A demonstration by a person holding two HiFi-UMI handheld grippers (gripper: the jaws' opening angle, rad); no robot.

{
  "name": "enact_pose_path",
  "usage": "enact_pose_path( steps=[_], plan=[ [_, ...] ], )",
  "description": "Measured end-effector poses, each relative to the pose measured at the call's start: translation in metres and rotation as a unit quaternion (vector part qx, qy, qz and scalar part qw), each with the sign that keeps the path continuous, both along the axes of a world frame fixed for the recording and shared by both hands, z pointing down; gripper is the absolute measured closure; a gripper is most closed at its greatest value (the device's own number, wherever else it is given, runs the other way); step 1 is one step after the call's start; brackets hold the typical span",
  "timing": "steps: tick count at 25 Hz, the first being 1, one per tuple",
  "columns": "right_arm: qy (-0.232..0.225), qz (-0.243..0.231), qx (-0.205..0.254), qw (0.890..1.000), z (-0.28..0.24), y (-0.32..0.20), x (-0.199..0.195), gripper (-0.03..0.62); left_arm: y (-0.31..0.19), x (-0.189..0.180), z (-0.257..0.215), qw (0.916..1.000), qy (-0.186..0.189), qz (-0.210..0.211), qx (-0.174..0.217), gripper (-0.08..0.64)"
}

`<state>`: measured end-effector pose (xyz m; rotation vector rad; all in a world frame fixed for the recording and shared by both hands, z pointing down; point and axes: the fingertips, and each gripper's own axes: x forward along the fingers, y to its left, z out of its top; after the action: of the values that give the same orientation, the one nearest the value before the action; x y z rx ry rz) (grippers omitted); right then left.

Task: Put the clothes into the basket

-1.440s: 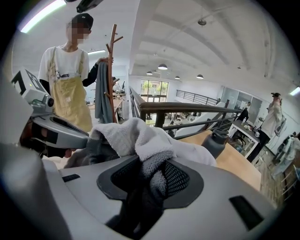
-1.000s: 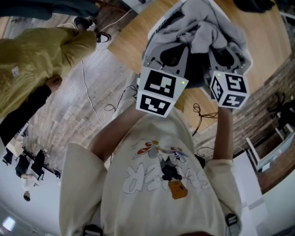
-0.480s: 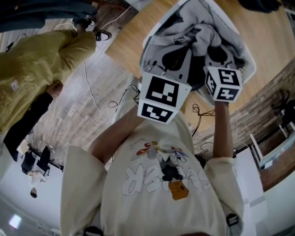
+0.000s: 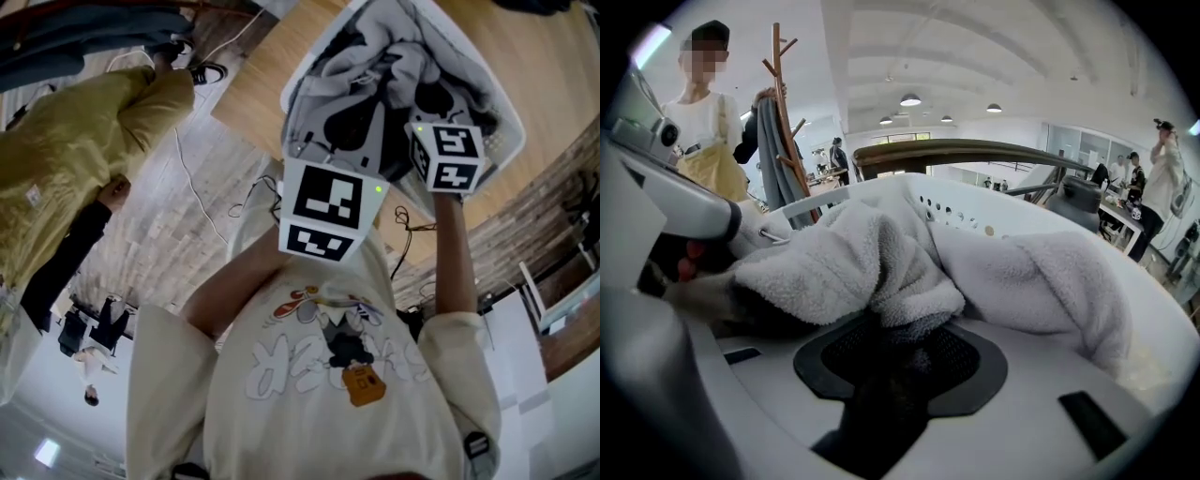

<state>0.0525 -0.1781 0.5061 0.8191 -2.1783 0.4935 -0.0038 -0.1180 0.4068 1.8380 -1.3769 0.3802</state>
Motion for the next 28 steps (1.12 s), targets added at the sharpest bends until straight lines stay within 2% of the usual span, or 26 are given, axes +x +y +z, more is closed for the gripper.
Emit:
enact_pose_path(
  steps=[2,6,11,14,18,28],
  plan=[
    [0.003,0.000,-0.004,1.000,0.006,-0.001,-0.002,0.437,0.001,0.001,0.000,1.0000,-0.007,0.005,0.001,0.558],
    [-0.004,-0.001,-0.014,1.000,0.002,-0.003,-0.002,0.436,0.000,-0.001,-0.003,0.9999,0.011,-0.001,0.005,0.558],
    [-0.049,0.027,-0.024,0.998,-0.024,0.006,0.006,0.412,0.003,-0.004,-0.004,0.9996,0.028,-0.007,0.001,0.558],
    [-0.057,0.037,-0.003,0.998,-0.051,0.008,0.014,0.372,0.004,-0.005,-0.013,0.9994,0.029,-0.012,0.010,0.558],
    [-0.052,0.016,0.039,0.998,-0.090,0.019,0.016,0.305,0.012,-0.003,-0.028,0.9991,0.026,-0.014,0.032,0.558],
    [-0.075,-0.035,0.081,0.993,-0.143,0.072,0.004,0.301,0.045,-0.016,-0.057,0.9965,0.017,-0.041,0.071,0.558]
  ],
)
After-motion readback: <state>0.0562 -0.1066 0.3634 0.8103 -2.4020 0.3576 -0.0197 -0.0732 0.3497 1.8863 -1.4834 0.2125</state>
